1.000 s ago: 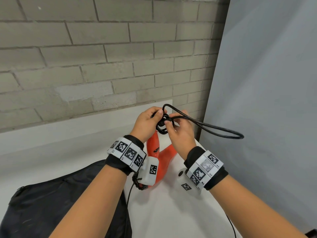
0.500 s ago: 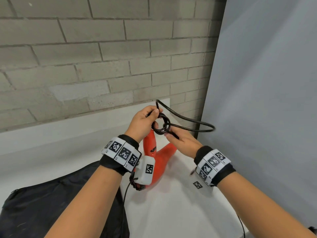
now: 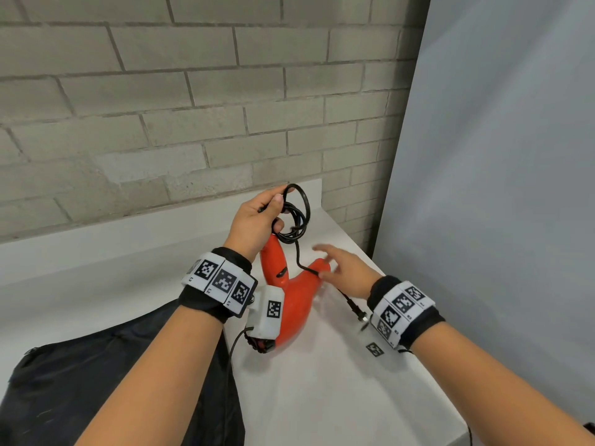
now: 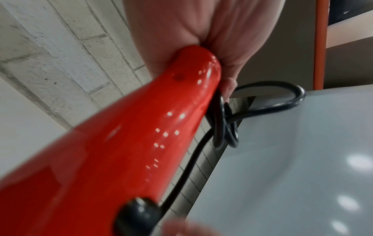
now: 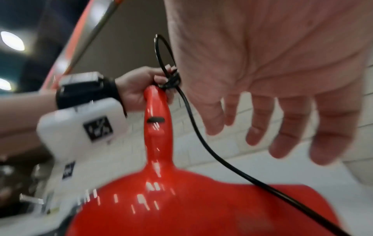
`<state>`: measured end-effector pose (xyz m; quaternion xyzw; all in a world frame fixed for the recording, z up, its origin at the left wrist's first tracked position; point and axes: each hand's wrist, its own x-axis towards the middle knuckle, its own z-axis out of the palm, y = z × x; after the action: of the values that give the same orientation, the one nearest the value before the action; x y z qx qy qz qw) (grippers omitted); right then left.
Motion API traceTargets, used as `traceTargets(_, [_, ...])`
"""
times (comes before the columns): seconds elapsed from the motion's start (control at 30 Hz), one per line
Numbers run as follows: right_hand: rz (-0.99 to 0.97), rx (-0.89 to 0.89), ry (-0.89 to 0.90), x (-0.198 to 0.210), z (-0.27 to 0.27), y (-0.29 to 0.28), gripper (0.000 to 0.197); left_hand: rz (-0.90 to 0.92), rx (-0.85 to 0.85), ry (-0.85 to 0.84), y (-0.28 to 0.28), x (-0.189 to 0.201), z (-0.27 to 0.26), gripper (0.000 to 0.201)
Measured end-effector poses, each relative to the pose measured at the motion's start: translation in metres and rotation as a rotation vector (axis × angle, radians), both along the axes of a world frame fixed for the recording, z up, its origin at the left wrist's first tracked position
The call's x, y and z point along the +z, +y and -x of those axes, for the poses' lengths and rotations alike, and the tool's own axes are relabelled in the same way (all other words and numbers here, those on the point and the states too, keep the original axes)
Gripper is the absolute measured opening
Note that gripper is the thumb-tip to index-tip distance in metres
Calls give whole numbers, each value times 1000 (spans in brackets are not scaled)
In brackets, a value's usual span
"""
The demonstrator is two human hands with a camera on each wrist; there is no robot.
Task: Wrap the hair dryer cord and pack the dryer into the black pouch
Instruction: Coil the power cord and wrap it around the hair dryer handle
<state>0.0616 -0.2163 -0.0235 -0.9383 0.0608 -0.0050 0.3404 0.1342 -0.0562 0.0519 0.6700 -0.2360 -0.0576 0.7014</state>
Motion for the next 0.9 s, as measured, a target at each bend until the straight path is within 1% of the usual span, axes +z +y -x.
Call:
traceTargets(0.03, [-79, 40, -73, 9, -3, 8, 49, -4, -4, -9, -2, 0, 1, 28])
traceTargets(0.1, [-199, 71, -187, 21, -10, 21, 40, -7, -25, -22, -6, 1, 5, 28])
traceTargets(0.13, [-271, 61, -220, 23, -13, 26, 33, -12, -38, -28, -8, 1, 7, 28])
traceTargets(0.2, [-369, 8, -210, 19, -19, 29, 21, -35, -60, -40, -11, 1, 8, 25])
traceTargets(0.23, [-344, -38, -179, 14, -21, 28, 18, -45, -74, -47, -11, 0, 8, 22])
traceTargets(0.27, [-254, -86, -138, 7, -23, 24, 17, -48, -87, -54, -10, 0, 7, 22])
traceTargets(0.33, [33, -154, -2, -6, -24, 14, 17, -54, -93, -65, -7, -1, 6, 26])
traceTargets(0.37, [144, -175, 59, -11, -22, 10, 18, -61, -90, -71, -6, -1, 5, 27])
traceTargets(0.4, [213, -189, 96, -15, -21, 7, 21, -74, -87, -80, -5, -1, 4, 28])
traceTargets(0.47, [271, -198, 103, -18, -20, 2, 23, -97, -89, -98, -4, -1, 4, 28])
traceTargets(0.5, [246, -179, 75, -17, -20, 1, 22, -104, -97, -107, -4, -1, 4, 28])
traceTargets(0.53, [149, -129, 19, -15, -20, 1, 21, -111, -103, -116, -5, -1, 4, 28])
traceTargets(0.6, [-158, 26, -103, -7, -18, 6, 24, -123, -111, -129, -6, 0, 5, 28])
traceTargets(0.63, [-275, 70, -158, -1, -17, 9, 25, -128, -114, -135, -7, 1, 6, 28])
traceTargets(0.7, [-398, 57, -252, 9, -15, 13, 19, -128, -126, -139, -7, 2, 8, 27])
traceTargets(0.73, [-419, 24, -278, 14, -16, 13, 17, -121, -130, -134, -8, 2, 8, 25])
traceTargets(0.77, [-407, -14, -299, 18, -17, 12, 18, -113, -127, -124, -9, 2, 9, 22])
traceTargets(0.83, [-339, -88, -349, 27, -19, 8, 23, -96, -118, -108, -10, 2, 11, 16])
traceTargets(0.9, [-288, -162, -442, 41, -19, 3, 18, -111, -132, -121, -11, 2, 12, 12])
